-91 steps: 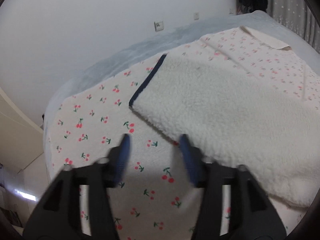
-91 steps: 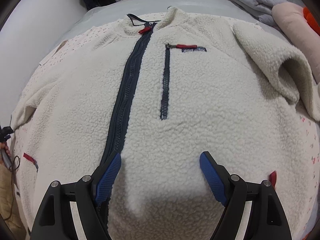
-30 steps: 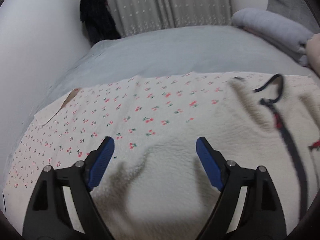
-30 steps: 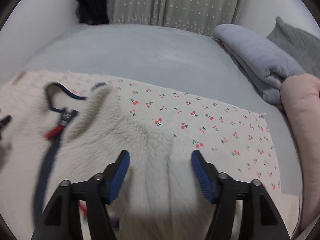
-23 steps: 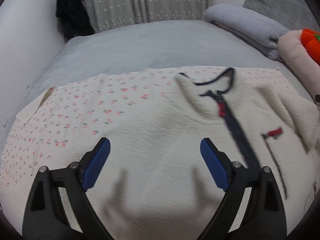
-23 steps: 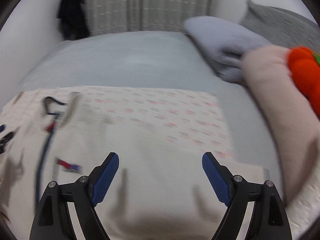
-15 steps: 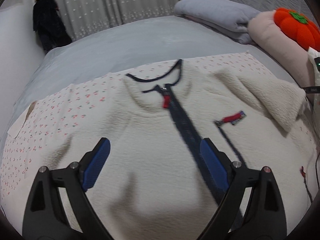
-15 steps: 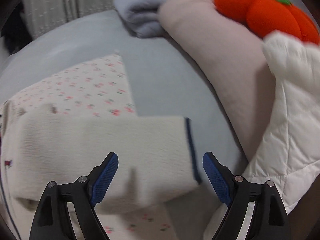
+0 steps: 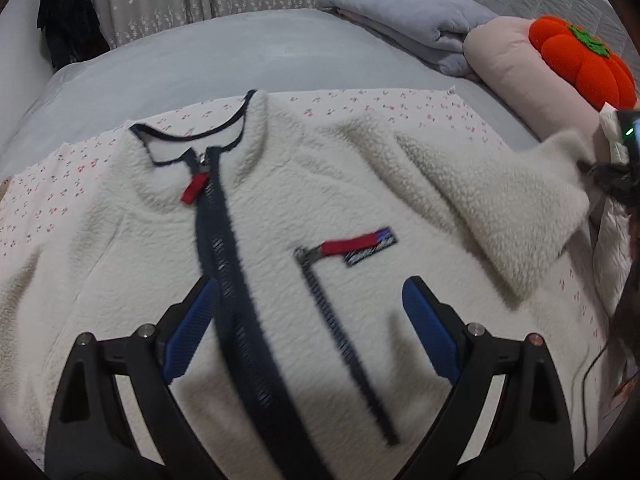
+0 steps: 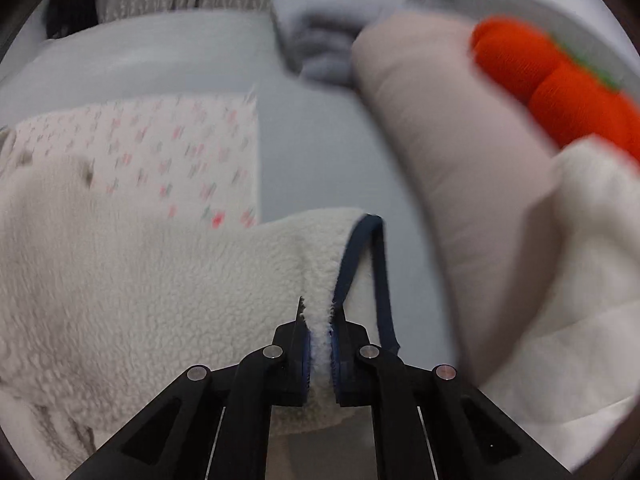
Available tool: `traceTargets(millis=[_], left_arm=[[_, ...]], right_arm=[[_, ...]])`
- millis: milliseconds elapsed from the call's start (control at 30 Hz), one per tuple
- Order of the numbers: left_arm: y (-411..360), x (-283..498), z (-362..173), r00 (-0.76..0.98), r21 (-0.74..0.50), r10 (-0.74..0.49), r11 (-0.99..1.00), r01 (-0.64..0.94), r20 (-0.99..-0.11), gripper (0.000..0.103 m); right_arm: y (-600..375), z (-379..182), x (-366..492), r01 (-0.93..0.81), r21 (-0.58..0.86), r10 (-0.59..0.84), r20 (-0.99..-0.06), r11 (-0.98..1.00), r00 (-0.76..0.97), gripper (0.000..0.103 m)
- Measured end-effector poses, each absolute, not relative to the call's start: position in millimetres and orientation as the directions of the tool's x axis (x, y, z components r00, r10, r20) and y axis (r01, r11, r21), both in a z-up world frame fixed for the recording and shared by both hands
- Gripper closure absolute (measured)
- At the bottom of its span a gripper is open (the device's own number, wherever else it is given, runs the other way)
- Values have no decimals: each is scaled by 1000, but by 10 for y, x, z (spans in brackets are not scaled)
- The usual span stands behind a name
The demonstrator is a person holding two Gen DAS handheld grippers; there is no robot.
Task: Fold large clothes
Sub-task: 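Grasp the navy-trimmed sleeve cuff with the right gripper and lift it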
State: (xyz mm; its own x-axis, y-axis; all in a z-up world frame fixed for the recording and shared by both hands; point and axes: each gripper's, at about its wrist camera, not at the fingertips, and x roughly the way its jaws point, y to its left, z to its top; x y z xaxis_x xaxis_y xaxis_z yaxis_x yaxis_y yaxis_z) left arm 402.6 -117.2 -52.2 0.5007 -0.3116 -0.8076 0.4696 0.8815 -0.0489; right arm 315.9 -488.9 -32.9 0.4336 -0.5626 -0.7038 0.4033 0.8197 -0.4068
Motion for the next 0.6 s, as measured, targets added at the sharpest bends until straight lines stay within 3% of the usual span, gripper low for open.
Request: traceTargets(millis=[133,267,433,500,600], left_arm=[[-1441,4067,-510,543,-74,-340,889,451,-768,10],[-1860,4080,-525,552,-132,-420,864,485,-720,23],[-2452,4270,-890,409,-331,-536,817,473,-738,38],[-2645,4310,-1065,413,-368,-536,829,421,-736,36],[-2876,4294,-1082,423,-366,-553,816,447,-718,28]], right_arm=[[-5038,486,3035,508,-489,-703,-541,709,461,96],[-5312,1123,2832,605,-549,-816,-396,578,421,96],[-5535,1415,2669,653,-551,-853,-362,521,375,96],[-5564,1473,2651,665,-571,-877,-321,481,359,96],[-5651,1588,2505,670,-547,-865,-340,502,370,96]])
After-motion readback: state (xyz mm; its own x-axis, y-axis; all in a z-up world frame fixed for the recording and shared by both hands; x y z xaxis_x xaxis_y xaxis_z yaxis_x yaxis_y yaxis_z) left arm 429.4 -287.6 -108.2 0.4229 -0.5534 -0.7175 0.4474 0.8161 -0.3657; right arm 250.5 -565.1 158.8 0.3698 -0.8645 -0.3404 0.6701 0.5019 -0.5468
